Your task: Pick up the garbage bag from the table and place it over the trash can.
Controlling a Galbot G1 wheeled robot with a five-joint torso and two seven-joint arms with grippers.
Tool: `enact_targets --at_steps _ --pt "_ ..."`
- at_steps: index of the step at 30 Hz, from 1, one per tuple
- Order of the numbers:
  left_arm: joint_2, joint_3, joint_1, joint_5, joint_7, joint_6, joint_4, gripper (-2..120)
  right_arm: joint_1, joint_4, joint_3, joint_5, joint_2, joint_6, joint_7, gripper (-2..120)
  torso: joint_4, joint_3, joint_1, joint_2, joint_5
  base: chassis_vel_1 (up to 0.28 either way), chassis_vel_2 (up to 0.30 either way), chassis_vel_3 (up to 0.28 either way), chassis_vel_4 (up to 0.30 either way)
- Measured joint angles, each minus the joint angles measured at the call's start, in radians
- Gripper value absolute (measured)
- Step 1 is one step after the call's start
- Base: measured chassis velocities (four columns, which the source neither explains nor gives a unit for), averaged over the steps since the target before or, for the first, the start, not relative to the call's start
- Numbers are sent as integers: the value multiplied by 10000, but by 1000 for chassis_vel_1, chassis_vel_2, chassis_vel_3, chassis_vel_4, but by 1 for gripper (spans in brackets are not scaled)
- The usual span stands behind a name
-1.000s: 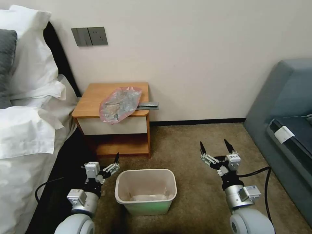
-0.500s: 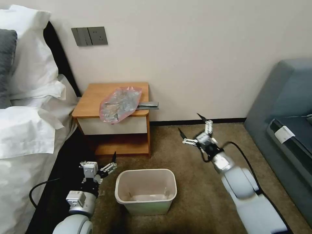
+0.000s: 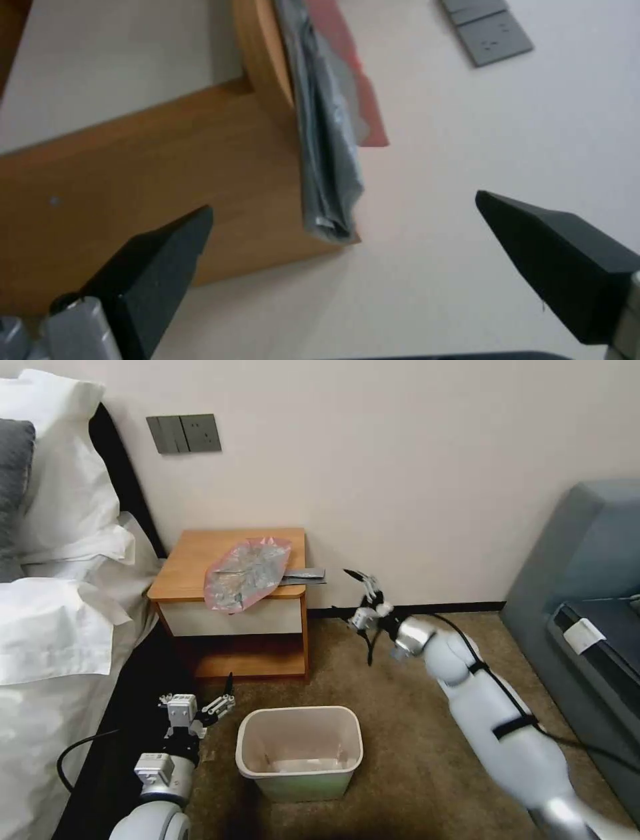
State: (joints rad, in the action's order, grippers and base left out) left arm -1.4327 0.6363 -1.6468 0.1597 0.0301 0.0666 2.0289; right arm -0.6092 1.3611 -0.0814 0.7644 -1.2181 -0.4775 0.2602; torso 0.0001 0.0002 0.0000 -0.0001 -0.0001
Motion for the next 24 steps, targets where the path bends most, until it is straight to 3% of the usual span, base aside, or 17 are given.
enact_targets --at_steps 13,24 --pt "-78 160 100 3 -1 50 -266 100 1589 -1707 628 704 -676 -337 -212 96 -1 -2 0 0 0 0 0 0 0" --pt "-171 85 98 -40 -5 124 -325 100 1597 -1852 683 719 -724 -334 -104 52 -2 -2 0 0 1 0 0 0 0"
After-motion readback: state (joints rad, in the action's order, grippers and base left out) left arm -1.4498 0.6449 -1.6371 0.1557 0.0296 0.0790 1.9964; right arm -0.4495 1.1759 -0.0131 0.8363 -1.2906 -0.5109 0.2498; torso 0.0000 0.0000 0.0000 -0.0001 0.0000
